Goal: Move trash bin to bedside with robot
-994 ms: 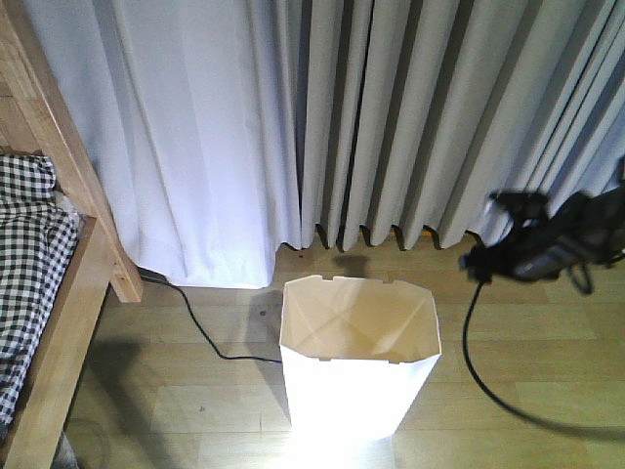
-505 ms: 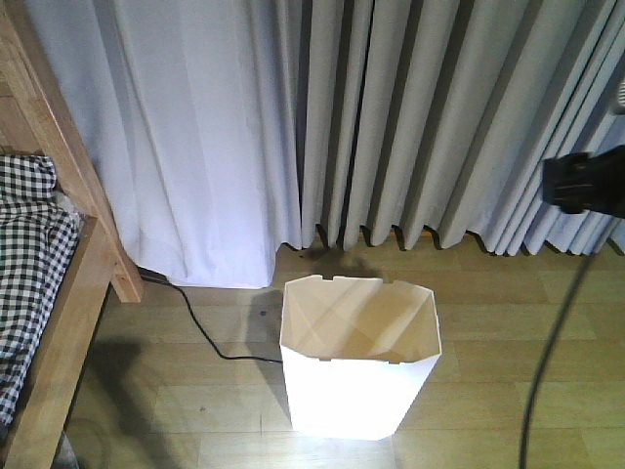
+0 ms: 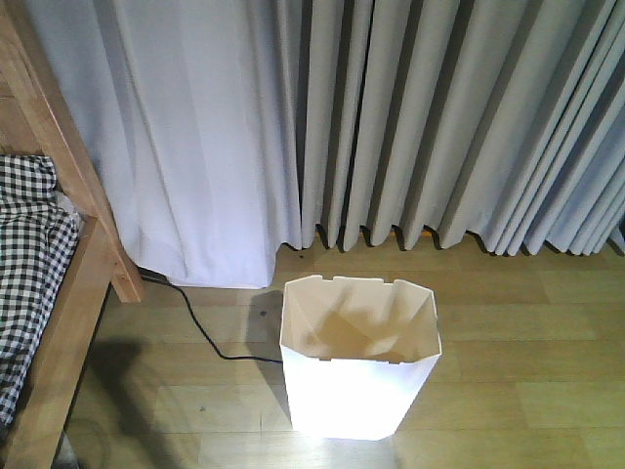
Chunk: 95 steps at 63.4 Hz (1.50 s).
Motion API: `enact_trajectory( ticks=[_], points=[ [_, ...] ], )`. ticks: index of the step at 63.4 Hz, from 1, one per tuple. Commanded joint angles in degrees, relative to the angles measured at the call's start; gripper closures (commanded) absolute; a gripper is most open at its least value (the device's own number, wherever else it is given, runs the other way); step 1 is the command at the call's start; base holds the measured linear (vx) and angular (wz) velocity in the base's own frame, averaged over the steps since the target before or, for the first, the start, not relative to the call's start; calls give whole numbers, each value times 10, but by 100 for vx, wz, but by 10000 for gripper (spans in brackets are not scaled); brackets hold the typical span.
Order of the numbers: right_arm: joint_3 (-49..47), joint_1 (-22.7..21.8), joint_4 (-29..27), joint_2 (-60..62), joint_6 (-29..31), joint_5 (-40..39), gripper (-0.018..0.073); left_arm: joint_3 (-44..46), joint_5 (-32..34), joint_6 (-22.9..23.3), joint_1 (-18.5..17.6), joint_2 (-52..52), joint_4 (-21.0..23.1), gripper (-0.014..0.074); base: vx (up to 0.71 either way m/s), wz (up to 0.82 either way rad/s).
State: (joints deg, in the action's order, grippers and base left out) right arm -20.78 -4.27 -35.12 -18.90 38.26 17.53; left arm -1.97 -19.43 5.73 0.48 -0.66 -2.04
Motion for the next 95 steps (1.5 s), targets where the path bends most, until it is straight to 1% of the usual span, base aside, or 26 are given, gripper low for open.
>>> enact_trajectory(
  ticks=[1,9,16,20,22,24,28,38,68,76,80,84,90,95],
  points=[
    [9,-2,-11,49,2,-22,9,-2,42,2,-1,10,1,603,0,0],
    [28,-2,-12,102,2,-17,9,-2,42,2,-1,10,1,603,0,0],
    [35,-2,-11,105,2,-26,9,-2,42,2,-1,10,1,603,0,0],
    [35,-2,-9,104,2,-26,27,-2,42,2,-1,10,1,603,0,0],
    [35,-2,-9,104,2,-30,52,-2,42,2,-1,10,1,603,0,0],
    [35,-2,-7,104,4,-32,90,-2,42,2,-1,10,1,603,0,0],
    [35,-2,-7,104,4,-34,204,-2,42,2,-1,10,1,603,0,0],
    [35,-2,-10,104,4,-32,568,-2,42,2,-1,10,1,603,0,0],
    [35,-2,-5,104,6,-35,568,-2,42,2,-1,10,1,603,0,0],
    [63,-2,-2,109,-11,-73,568,-2,42,2,-1,10,1,603,0,0],
    [81,-2,32,127,-44,-80,568,-2,42,2,-1,10,1,603,0,0],
    [100,5,102,158,-106,-80,568,-2,42,2,-1,10,1,603,0,0],
    [137,32,240,198,-244,-98,568,-2,42,2,-1,10,1,603,0,0],
    [169,58,347,202,-375,-138,568,-2,42,2,-1,10,1,603,0,0]
  ],
)
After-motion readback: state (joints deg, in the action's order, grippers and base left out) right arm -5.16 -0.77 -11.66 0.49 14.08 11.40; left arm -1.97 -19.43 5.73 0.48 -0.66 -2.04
